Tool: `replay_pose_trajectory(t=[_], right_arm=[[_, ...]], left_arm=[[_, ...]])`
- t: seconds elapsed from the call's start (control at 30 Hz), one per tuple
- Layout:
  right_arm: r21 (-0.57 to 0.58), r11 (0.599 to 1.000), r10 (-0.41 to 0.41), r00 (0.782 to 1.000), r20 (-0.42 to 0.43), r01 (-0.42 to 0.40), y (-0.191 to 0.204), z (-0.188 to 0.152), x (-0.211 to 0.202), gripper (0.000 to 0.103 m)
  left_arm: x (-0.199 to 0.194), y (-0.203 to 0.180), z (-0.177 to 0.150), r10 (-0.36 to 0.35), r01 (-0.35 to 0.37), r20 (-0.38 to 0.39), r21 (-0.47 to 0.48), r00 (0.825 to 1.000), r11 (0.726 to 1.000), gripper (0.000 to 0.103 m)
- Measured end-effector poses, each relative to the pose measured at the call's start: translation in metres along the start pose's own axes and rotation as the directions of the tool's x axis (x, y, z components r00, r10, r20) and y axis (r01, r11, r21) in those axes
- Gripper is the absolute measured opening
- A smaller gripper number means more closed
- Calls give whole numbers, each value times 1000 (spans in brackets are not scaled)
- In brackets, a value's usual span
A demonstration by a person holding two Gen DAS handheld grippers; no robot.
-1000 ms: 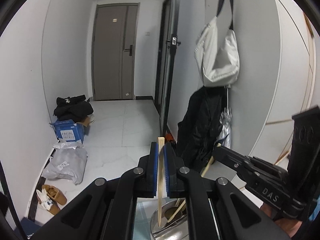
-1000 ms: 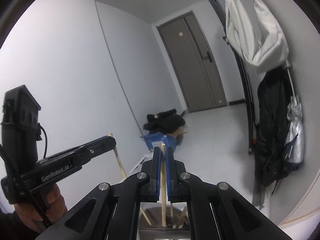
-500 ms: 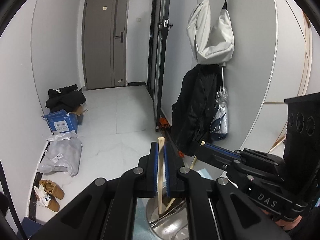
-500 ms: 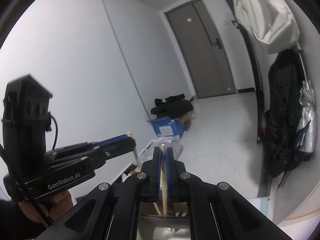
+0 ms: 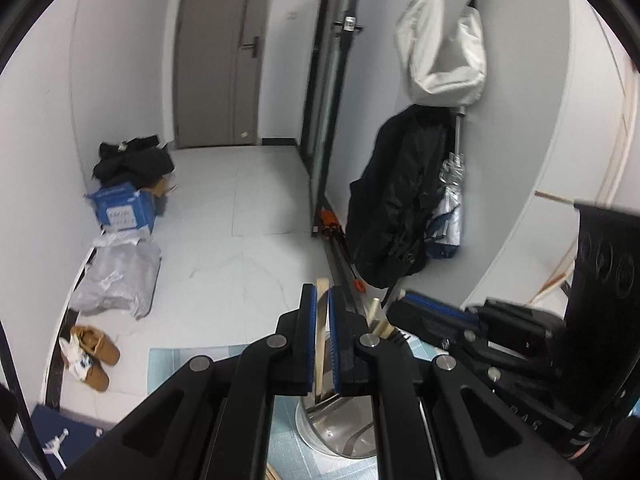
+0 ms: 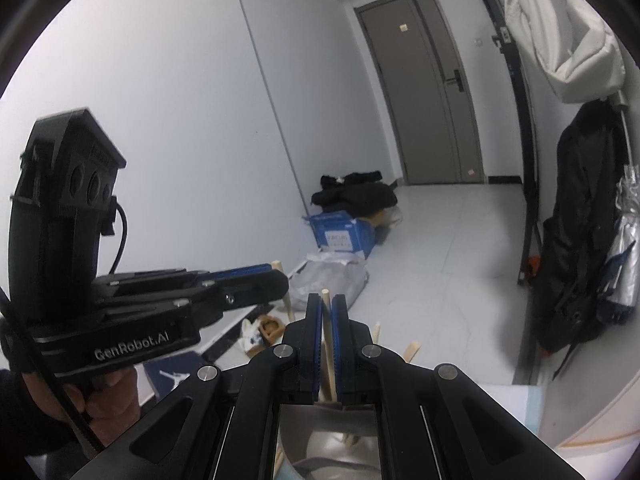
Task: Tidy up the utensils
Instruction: 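Lower the chopsticks into the holder and open both grippers, then withdraw both grippers and lower the right gripper toward the remaining chopsticks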
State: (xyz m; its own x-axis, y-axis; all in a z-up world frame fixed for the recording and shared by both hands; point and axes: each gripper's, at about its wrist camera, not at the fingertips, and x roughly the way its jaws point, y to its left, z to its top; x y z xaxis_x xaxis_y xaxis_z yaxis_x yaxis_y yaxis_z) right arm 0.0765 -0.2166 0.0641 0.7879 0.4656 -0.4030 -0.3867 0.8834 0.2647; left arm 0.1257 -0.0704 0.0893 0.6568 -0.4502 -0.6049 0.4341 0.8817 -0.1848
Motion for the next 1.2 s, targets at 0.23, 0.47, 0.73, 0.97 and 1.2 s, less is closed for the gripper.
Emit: replay_pose_trajectory(t=[0.23, 0.47, 0.73, 0.97, 1.2], right_arm=[[22, 999, -35, 999, -10, 35, -4, -4, -9, 20], [75, 995, -69, 997, 44, 65, -2, -9, -39, 46], [79, 992, -104, 989, 104, 96, 17, -4, -75, 58], [58, 992, -118, 986, 119, 111, 39, -10, -100, 70], [36, 993, -118, 986, 115, 115, 62, -30, -104, 80]], left_arm=[[-18, 16, -2, 102, -97, 39, -130, 994, 987, 63], [-44, 10, -12, 242, -223, 90, -180, 966, 958, 83], [-77, -2, -18, 332, -299, 164, -198, 929, 934, 101], [-105, -1, -35, 364, -317, 206, -227, 909, 921, 102], [-117, 4, -62, 374, -319, 201, -259, 905, 911, 102]])
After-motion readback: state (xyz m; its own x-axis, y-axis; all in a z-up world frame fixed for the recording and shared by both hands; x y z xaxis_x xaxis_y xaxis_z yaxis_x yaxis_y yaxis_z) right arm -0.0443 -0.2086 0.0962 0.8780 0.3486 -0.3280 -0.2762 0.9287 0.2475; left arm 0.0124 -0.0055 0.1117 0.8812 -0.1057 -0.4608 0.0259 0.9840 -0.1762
